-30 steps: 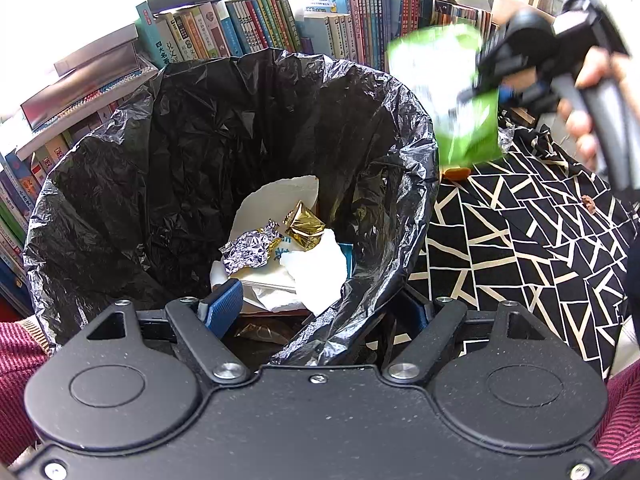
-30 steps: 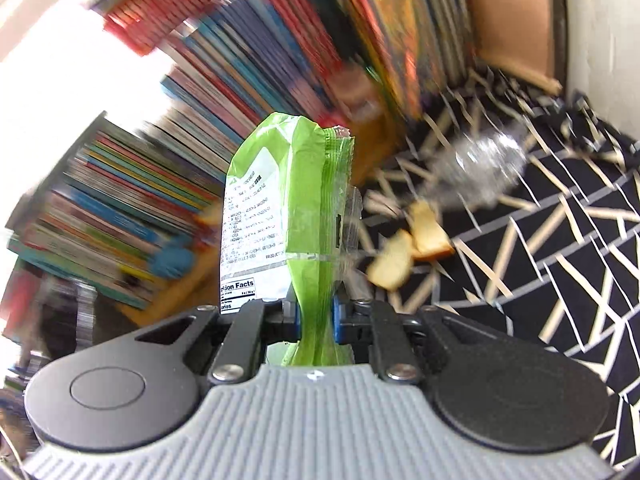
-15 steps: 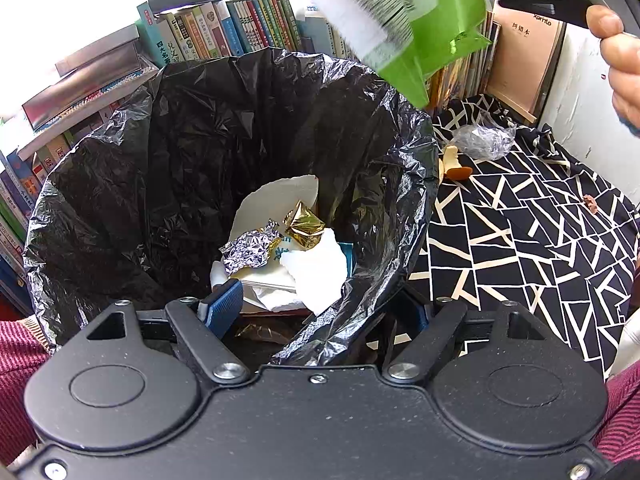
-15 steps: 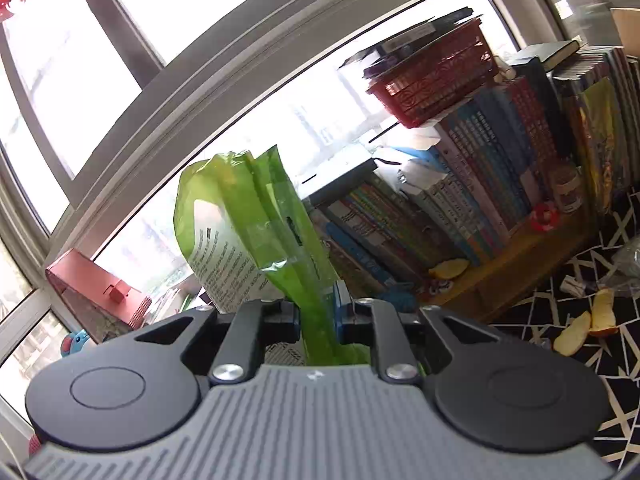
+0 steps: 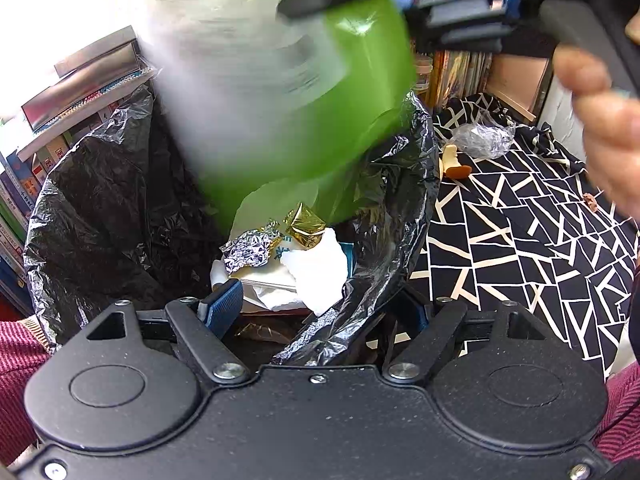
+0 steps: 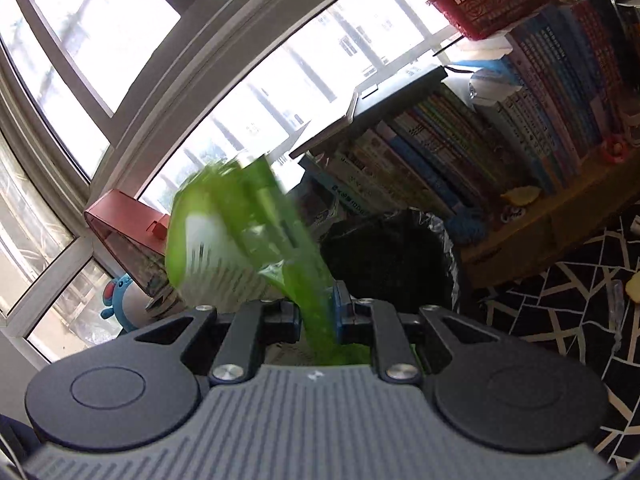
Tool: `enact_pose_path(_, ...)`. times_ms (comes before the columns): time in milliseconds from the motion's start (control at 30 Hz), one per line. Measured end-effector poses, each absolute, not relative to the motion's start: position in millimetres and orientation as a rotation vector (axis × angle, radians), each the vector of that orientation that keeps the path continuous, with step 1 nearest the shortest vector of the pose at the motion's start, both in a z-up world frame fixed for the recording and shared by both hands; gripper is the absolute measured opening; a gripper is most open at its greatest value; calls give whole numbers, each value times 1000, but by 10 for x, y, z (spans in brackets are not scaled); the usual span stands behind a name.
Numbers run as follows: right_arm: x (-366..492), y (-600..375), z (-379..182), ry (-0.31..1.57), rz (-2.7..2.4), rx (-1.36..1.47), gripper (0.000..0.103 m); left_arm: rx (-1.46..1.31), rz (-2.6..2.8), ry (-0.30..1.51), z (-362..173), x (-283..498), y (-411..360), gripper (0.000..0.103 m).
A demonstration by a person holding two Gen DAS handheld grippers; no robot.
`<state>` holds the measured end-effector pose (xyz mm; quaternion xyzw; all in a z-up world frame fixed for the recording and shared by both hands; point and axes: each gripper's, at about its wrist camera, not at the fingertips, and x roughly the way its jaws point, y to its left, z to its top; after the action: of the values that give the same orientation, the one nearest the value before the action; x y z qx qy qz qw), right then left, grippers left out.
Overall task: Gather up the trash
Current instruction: 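Carry the green snack bag with the right gripper into the bin and release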
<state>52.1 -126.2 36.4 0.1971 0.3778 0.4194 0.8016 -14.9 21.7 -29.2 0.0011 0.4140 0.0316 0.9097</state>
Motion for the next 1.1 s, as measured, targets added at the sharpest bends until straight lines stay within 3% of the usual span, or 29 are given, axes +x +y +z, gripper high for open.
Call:
enact_pose_path(233,517,-1088,119,923,894,362,20,2,63,854,-288,-150,220,79)
enact_pose_path(367,459,-1043,157,910,904,297,26,3,65,853,-287,-152,222,79)
enact_pose_path(400,449,-1039,164,907,911,292,31,3,63,853,-287,-152,221,79)
enact_pose_path(433,446,-1037,171,905,917,291,41,4,63,853,-289,-150,218,79)
enact_pose_path(533,445,-1035,193,904,940,298,55,5,62,853,-289,-159,208,79)
enact_pose_path(833,398,-1019,264,870,977,280,78,3,70,856,-294,-153,206,79)
enact_pose_path(1100,435,-1083,273,860,957,304,79,5,70,855,-293,-150,192,79)
